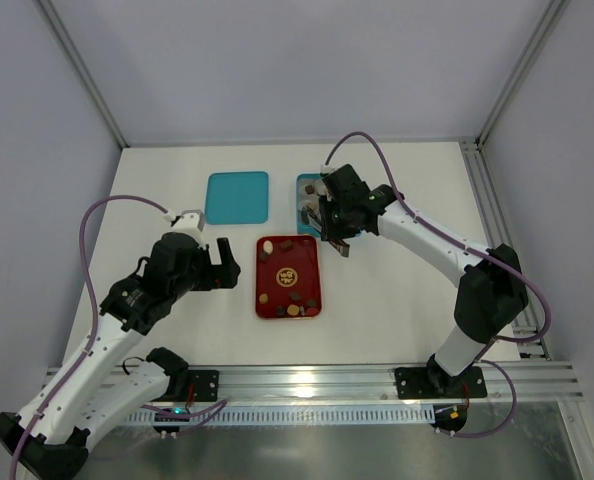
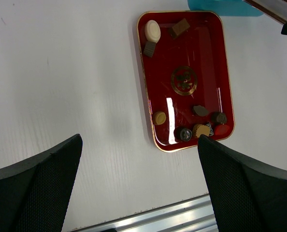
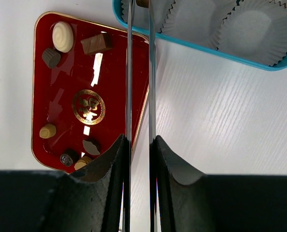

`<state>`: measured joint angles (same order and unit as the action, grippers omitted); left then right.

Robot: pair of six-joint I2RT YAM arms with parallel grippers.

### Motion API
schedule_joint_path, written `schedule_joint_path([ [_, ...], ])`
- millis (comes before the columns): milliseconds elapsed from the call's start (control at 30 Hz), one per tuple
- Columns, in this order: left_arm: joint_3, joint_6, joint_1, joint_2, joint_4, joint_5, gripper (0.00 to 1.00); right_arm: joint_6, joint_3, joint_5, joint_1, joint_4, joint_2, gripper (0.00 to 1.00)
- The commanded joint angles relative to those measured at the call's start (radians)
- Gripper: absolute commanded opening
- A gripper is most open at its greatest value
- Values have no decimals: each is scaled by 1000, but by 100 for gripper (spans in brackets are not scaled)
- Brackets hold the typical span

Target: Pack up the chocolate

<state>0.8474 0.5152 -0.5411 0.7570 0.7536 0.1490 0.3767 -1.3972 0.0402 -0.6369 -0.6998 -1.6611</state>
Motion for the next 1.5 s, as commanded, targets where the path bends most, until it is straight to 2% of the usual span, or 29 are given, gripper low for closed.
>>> schedule_joint_path([
  [0,2,-6,-3,-5,-22,18,100,-10,0,-10,5,33,21,21],
  [133,1,-4,-3,-5,-22,20,99,-10,-2,-8,6,31,23,24],
  [1467,2,-4,-3,-10,-20,21,100,-13,-42,-5,11,10,31,31],
])
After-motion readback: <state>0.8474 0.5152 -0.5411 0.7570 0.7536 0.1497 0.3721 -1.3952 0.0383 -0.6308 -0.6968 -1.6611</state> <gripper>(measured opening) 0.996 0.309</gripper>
